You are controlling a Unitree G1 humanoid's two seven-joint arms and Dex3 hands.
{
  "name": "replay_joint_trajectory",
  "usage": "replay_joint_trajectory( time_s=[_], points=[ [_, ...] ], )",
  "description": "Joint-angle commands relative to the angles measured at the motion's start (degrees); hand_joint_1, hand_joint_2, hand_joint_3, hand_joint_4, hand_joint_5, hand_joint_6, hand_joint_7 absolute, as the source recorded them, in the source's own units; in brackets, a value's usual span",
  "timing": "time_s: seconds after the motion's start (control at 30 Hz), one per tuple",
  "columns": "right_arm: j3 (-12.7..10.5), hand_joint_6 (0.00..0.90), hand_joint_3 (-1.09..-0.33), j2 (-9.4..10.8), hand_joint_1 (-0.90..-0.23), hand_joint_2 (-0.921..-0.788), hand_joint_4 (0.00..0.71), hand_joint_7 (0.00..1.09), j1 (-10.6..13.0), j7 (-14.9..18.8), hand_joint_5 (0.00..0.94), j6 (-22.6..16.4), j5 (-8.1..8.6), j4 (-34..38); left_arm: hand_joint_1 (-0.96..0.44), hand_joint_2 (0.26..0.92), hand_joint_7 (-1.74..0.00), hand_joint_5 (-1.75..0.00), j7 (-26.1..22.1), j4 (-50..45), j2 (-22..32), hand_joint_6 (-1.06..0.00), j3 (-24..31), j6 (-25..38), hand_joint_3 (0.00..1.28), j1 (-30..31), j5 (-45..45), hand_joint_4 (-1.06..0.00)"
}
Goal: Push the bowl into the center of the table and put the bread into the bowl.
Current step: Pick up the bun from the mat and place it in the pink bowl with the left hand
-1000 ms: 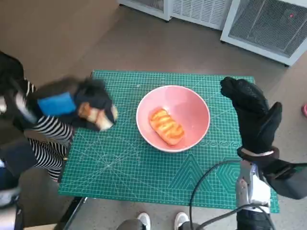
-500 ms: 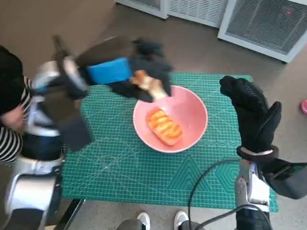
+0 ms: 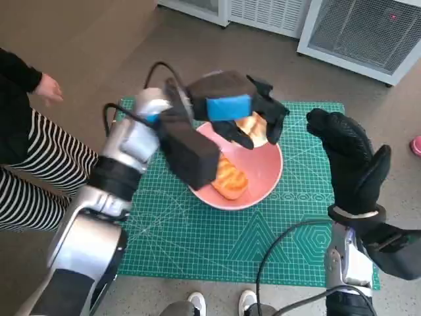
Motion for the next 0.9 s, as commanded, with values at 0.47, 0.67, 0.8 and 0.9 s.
replay_joint_trajectory(
  time_s=[0.47, 0.67, 0.8, 0.9],
  points=[
    [-0.4, 0.05, -0.678, 0.0, -0.668, -0.921, 0.164, 0.5, 2.3, -3.5, 0.001, 0.6, -1.73, -2.2, -0.08, 0.857, -0.47, -0.37, -5.3, 8.9, -3.6, -0.34, -3.2, 9.2, 0.1, 0.2, 2.5, -0.36],
    [-0.5, 0.048, -0.697, -0.2, -0.664, -0.921, 0.157, 0.49, 1.8, -3.9, 0.0, 0.0, -2.65, -2.0, -0.15, 0.829, -0.13, -0.04, -8.7, 7.0, -2.8, -0.28, -1.1, 11.2, 0.03, 1.9, -0.2, -0.15],
    [-0.7, 0.045, -0.708, -0.5, -0.663, -0.921, 0.156, 0.49, 1.4, -4.2, 0.0, 0.0, -3.04, -1.9, -0.21, 0.824, -0.08, -0.01, -9.9, 5.9, -2.2, -0.26, 1.5, 10.5, 0.02, 3.7, -3.6, -0.11],
    [-0.9, 0.044, -0.712, -0.7, -0.664, -0.921, 0.157, 0.48, 1.0, -4.3, 0.0, 0.2, -3.01, -1.9, -0.28, 0.826, -0.06, 0.0, -12.3, 5.7, -1.9, -0.24, 4.7, 9.9, 0.01, 4.8, -7.9, -0.07]
  ],
)
